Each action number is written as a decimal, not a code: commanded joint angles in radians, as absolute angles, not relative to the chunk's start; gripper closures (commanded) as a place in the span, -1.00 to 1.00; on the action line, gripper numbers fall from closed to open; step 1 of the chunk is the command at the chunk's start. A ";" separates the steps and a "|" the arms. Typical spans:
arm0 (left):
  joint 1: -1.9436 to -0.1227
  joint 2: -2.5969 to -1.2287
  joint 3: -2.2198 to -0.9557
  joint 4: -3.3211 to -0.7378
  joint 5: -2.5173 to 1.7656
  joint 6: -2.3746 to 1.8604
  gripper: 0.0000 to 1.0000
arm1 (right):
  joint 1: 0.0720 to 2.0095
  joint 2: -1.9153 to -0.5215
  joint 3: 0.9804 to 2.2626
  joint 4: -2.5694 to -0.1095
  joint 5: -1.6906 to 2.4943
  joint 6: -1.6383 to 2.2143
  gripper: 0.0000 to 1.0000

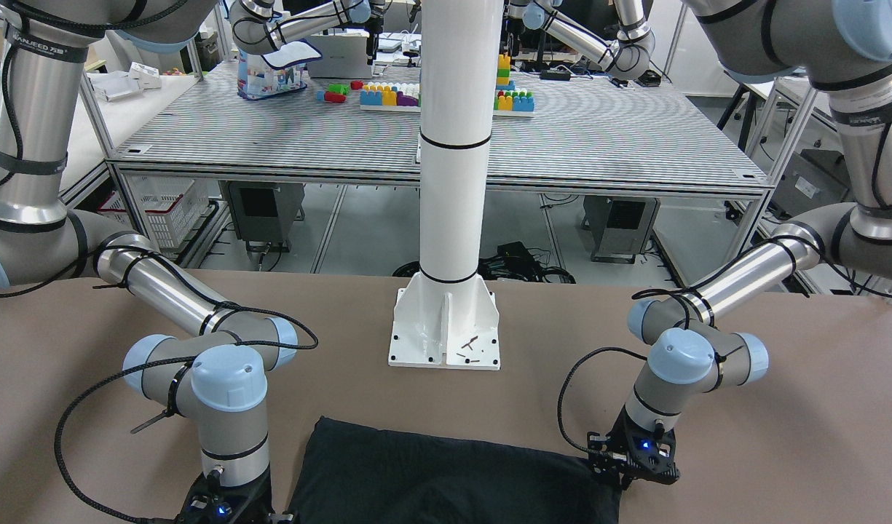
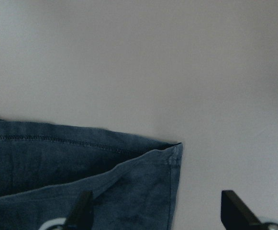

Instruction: Fold clothes

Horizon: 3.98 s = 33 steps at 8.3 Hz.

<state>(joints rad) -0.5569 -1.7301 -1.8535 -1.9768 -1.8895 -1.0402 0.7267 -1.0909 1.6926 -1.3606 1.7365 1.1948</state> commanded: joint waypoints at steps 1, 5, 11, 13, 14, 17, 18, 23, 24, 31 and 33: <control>-0.557 -1.727 -1.855 -1.986 -1.885 -1.075 1.00 | 0.710 -1.092 1.694 -1.358 1.736 1.197 -0.88; -0.581 -1.729 -1.875 -1.980 -1.890 -1.056 1.00 | 0.707 -1.091 1.695 -1.356 1.736 1.196 -0.88; -0.810 -2.035 -1.552 -1.971 -1.895 -0.922 1.00 | 0.707 -1.091 1.694 -1.356 1.736 1.197 -0.88; -0.891 -2.220 -1.264 -1.983 -1.891 -0.806 1.00 | 0.707 -1.091 1.694 -1.356 1.736 1.198 -0.88; -0.920 -2.306 -1.146 -1.985 -1.890 -0.769 1.00 | 0.707 -1.091 1.694 -1.356 1.736 1.198 -0.88; -0.933 -2.595 -0.718 -2.122 -1.821 -0.764 1.00 | 0.707 -1.088 1.692 -1.359 1.736 1.197 -0.88; -0.934 -2.606 -0.668 -2.179 -1.819 -0.743 1.00 | 0.707 -1.088 1.692 -1.359 1.736 1.197 -0.88; -1.015 -2.493 -0.808 -2.206 -1.917 -0.538 -1.00 | 0.706 -1.053 1.665 -1.350 1.726 1.244 -0.87; -1.031 -2.447 -0.855 -2.206 -1.969 -0.532 -1.00 | 0.706 -1.010 1.602 -1.315 1.726 1.293 -0.86; -1.029 -2.369 -0.946 -2.207 -1.970 -0.538 -1.00 | 0.640 -0.867 1.322 -1.081 1.635 1.474 -0.36; -1.029 -2.365 -0.946 -2.207 -1.970 -0.538 -1.00 | 0.617 -0.859 1.302 -1.077 1.588 1.474 -0.16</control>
<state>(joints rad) -1.0293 -2.3710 -0.9436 -2.2074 -1.9694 -0.5381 0.6334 -0.8673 1.3169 -1.0826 1.6211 1.4693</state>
